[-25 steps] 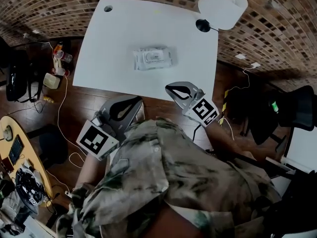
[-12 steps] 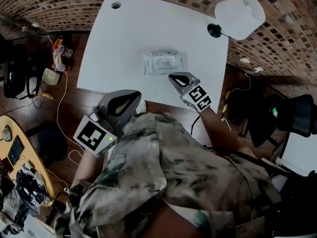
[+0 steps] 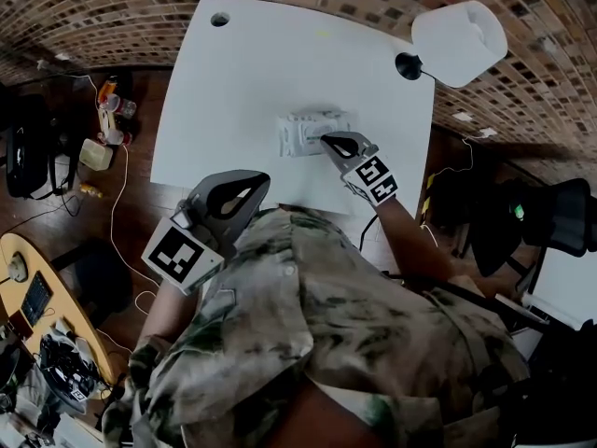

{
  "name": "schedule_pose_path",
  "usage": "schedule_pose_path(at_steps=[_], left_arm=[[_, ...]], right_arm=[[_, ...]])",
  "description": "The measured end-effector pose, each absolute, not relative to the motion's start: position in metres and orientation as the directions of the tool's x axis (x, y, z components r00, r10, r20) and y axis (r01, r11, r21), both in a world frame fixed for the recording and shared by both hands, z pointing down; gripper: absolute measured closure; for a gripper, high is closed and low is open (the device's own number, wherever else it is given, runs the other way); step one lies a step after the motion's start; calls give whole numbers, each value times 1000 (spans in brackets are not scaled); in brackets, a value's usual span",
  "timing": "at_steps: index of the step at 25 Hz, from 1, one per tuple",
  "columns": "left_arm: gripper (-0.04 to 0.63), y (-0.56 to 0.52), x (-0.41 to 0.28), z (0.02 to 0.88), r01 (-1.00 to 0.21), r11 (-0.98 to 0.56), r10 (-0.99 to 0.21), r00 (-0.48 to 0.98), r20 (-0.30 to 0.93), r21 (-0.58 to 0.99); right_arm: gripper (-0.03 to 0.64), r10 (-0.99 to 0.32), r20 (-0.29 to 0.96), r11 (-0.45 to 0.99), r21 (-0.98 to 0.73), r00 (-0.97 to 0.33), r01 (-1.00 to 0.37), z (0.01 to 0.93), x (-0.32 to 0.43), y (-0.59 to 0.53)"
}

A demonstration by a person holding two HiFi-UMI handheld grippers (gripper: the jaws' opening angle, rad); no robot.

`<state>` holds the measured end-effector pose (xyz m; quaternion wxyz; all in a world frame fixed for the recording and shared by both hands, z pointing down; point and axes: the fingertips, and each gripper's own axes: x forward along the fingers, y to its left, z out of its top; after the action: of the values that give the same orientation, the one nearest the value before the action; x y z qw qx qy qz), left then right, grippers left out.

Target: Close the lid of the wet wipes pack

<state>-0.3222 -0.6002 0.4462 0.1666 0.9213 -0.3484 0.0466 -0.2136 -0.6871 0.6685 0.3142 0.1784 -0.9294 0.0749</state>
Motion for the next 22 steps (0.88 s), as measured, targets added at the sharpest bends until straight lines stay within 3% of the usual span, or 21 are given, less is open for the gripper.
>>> schedule_pose_path(at_steps=[22], left_arm=[[594,-626,-337,459,-605,-728,-577,795,186,322]], right_arm=[[614,-268,728,903,-38,-631,-427,701,-220,-711]])
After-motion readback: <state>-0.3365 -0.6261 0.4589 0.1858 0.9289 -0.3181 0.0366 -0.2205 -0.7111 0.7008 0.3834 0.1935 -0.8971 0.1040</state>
